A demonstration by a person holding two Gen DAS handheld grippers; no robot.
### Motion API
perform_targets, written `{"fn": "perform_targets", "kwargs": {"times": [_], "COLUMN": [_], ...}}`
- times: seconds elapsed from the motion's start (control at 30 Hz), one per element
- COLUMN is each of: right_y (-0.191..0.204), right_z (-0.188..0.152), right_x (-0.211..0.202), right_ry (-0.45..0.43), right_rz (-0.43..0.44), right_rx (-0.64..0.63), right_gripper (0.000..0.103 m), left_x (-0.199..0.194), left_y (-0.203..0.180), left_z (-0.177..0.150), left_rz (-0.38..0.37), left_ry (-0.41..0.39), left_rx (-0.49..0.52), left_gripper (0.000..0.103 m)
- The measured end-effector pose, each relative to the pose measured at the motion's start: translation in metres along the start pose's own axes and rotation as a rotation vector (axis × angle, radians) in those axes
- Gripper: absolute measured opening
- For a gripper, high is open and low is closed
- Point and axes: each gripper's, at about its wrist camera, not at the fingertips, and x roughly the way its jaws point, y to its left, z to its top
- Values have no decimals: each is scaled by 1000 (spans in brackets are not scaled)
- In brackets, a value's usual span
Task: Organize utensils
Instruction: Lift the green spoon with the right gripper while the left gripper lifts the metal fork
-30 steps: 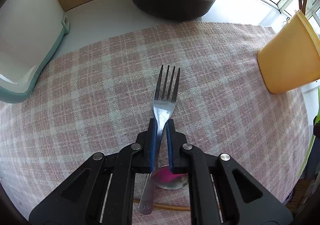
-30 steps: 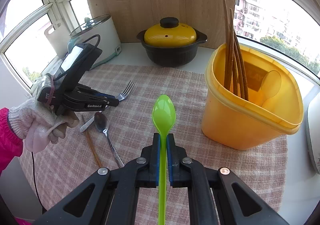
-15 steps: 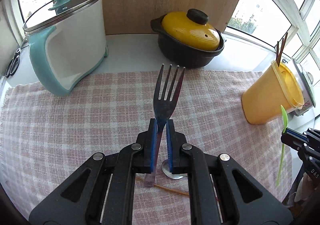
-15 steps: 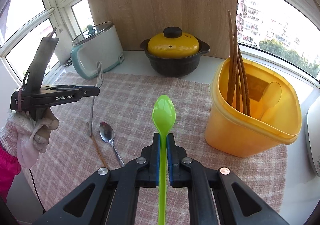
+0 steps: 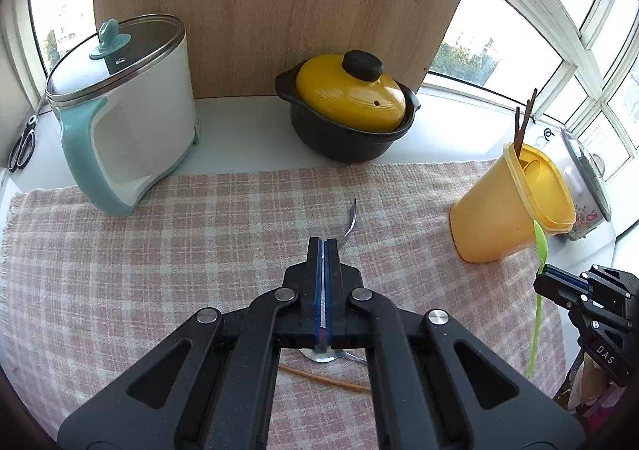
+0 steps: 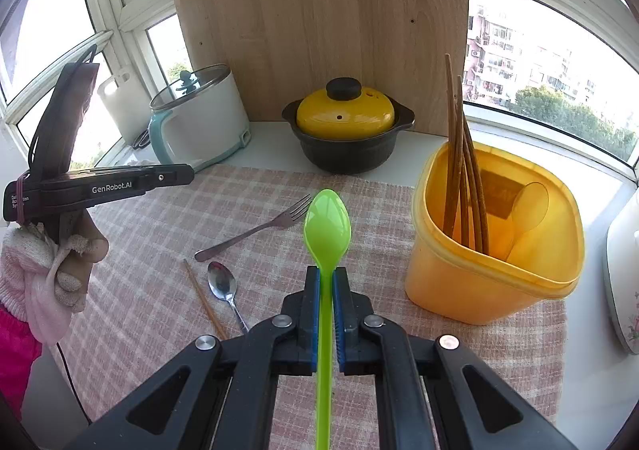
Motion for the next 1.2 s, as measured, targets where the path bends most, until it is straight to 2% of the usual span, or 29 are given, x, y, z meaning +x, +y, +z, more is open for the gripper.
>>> {"fn": "perform_targets", "kwargs": {"times": [0.07,0.13,0.2,0.23,0.3,0.47,0.7,0.93,1.13,1.17,1.2], "right_y": [-2,-4,-8,-10,-14,-21,-30,-37,-41,-41,-41], "right_z": [-3,-5,-7,-8,-11,-17,-21,-25,-25,-24,-23], "right_x": [-1,-2,-3,-4,-5,-9,-13,-15,-12,-11,-11], "right_ry": [4,10,12,13,14,20,21,24,31,31,32], "right_rz": [2,4,3,2,-2,-13,-26,-38,-41,-41,-41], "right_rx": [3,11,21,26,34,46,75,88,101,102,102], "right_gripper": [4,4,4,4,4,4,4,4,4,4,4], "left_x": [14,26,40,46,58,83,114,129,132,132,132], "left_y": [-2,-6,-10,-12,-17,-36,-51,-55,-52,-49,-49], "left_z": [-2,-2,0,1,4,8,14,8,8,8,8], "left_rz": [-13,-14,-5,1,-9,53,92,132,135,133,133], "left_ry": [50,94,124,133,171,224,292,339,343,344,345], "left_rx": [26,52,82,96,132,261,348,412,396,399,404], "left_gripper": [0,7,31,33,33,33,33,33,33,32,25]}}
